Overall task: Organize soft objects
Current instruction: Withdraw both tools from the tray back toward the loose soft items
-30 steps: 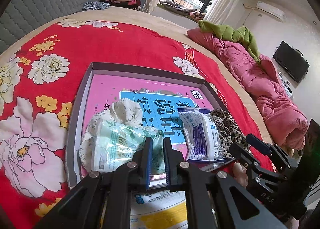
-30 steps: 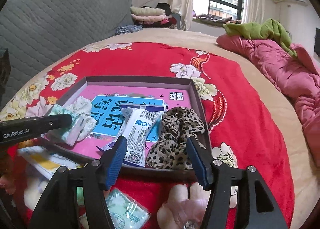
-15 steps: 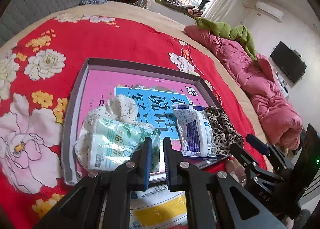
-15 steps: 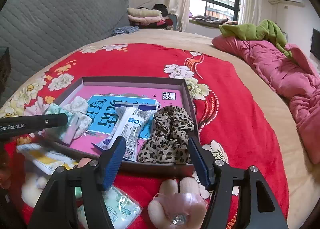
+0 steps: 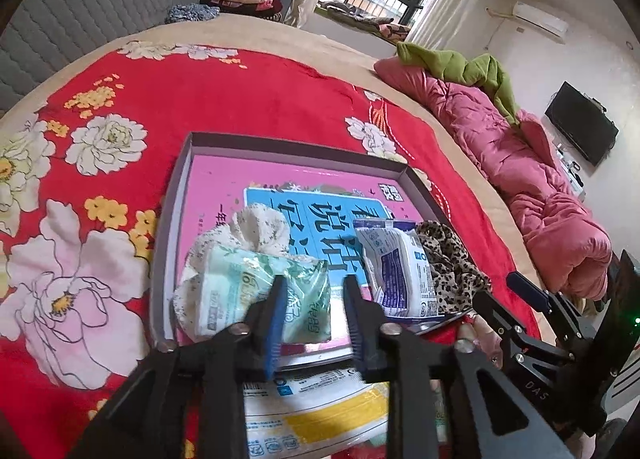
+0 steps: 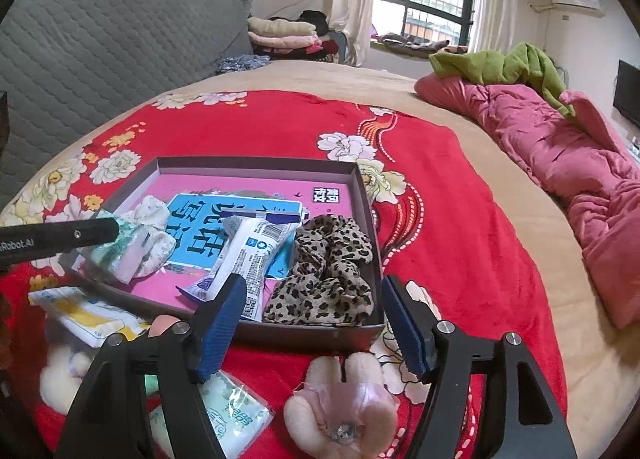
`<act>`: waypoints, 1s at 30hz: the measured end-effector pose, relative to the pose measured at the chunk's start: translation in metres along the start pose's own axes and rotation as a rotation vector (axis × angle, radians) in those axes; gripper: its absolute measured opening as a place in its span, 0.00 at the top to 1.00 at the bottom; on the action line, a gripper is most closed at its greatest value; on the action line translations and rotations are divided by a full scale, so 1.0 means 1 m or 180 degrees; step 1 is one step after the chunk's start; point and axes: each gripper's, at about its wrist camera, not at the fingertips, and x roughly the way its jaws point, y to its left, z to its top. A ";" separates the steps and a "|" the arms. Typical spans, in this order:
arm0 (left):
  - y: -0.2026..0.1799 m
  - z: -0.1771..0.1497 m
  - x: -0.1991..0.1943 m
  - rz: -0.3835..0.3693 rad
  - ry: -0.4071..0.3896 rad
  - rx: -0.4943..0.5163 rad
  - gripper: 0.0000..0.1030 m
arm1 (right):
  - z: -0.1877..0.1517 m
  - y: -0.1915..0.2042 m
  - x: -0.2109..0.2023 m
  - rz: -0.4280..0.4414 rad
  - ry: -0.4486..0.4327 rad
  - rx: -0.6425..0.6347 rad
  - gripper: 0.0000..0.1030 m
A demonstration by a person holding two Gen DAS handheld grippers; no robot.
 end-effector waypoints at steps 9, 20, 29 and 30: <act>0.007 0.005 -0.019 -0.0015 -0.0195 -0.0035 0.54 | -0.001 -0.004 -0.005 0.0030 -0.0013 0.0058 0.29; 0.016 0.007 -0.052 0.0001 -0.0520 -0.0107 0.39 | 0.006 -0.009 -0.024 0.0035 -0.0209 0.0094 0.28; 0.018 0.003 -0.059 0.0049 -0.0578 -0.0123 0.31 | 0.011 -0.026 -0.045 0.0043 -0.0360 0.0254 0.27; 0.019 0.002 -0.061 0.0060 -0.0583 -0.0135 0.31 | 0.011 -0.029 -0.047 0.0024 -0.0376 0.0290 0.27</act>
